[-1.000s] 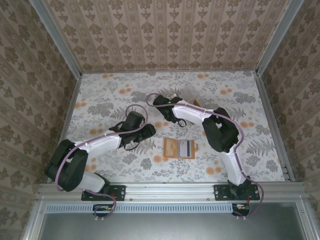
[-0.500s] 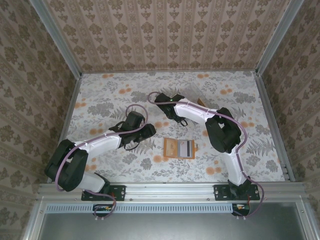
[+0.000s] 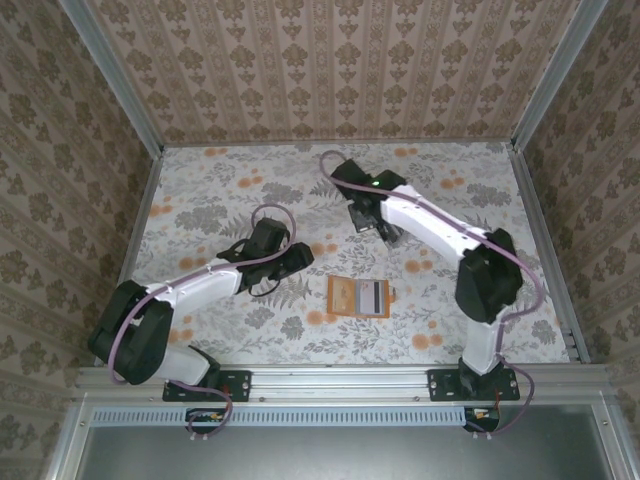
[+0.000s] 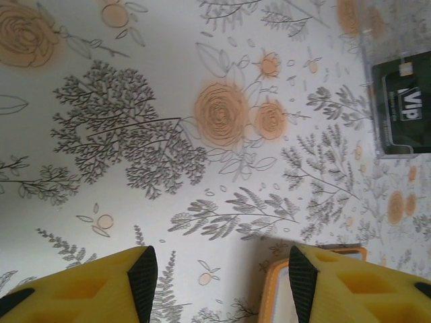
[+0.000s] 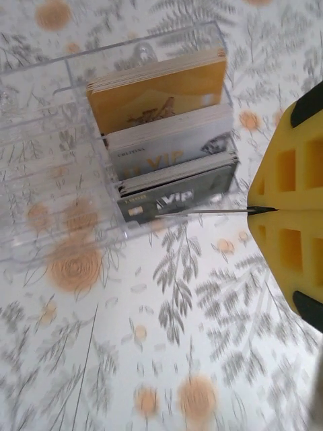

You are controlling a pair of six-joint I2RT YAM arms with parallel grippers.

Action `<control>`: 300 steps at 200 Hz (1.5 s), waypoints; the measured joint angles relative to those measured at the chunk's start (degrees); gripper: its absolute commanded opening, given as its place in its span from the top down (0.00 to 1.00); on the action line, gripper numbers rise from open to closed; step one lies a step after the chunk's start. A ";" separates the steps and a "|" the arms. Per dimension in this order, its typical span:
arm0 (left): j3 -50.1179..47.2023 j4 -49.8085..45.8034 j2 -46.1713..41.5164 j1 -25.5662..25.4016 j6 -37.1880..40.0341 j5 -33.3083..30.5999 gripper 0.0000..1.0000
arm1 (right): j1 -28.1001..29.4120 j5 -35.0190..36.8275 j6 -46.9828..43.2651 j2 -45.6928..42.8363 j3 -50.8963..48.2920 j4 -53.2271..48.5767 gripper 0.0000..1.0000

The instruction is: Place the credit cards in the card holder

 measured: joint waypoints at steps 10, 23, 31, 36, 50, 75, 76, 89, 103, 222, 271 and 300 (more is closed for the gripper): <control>0.63 0.04 -0.24 0.00 0.00 0.57 0.42 | -2.01 -4.92 1.66 -4.22 -3.04 1.81 1.00; 1.60 0.28 -0.42 0.00 0.00 1.64 0.39 | -5.09 -11.91 3.93 -9.79 -7.87 4.98 1.00; 2.16 0.63 -0.48 0.00 -0.04 2.40 0.38 | -7.06 -16.59 5.33 -12.87 -11.13 7.61 1.00; 2.47 1.01 -0.50 0.00 0.00 2.95 0.37 | -8.24 -19.50 6.29 -14.71 -13.18 9.09 1.00; 3.39 2.19 -0.48 0.00 -0.04 4.92 0.35 | -11.28 -27.26 8.92 -18.38 -18.34 13.53 1.00; 5.09 5.62 0.11 0.00 -0.48 8.98 0.35 | -13.79 -39.65 12.85 -20.41 -25.05 20.83 1.00; 5.14 5.75 0.15 -0.02 -0.48 9.11 0.35 | -13.79 -39.89 12.96 -20.41 -25.20 21.00 1.00; 5.99 7.91 1.25 -0.02 -0.94 11.10 0.35 | -13.84 -44.19 14.40 -20.41 -27.43 23.78 1.00; 6.84 9.70 2.69 -0.02 -1.64 12.96 0.36 | -13.84 -47.76 15.67 -20.41 -29.09 26.14 1.00; 8.55 19.50 8.52 -1.27 -7.15 19.76 0.62 | -13.84 -58.03 23.39 -20.04 -32.98 38.51 0.99; 8.55 21.53 9.05 -1.31 -8.09 20.41 0.70 | -13.84 -59.04 25.35 -18.71 -33.40 40.70 0.96; 8.55 21.94 9.11 -1.31 -8.31 20.44 0.72 | -13.84 -59.45 25.79 -18.71 -33.48 41.59 0.92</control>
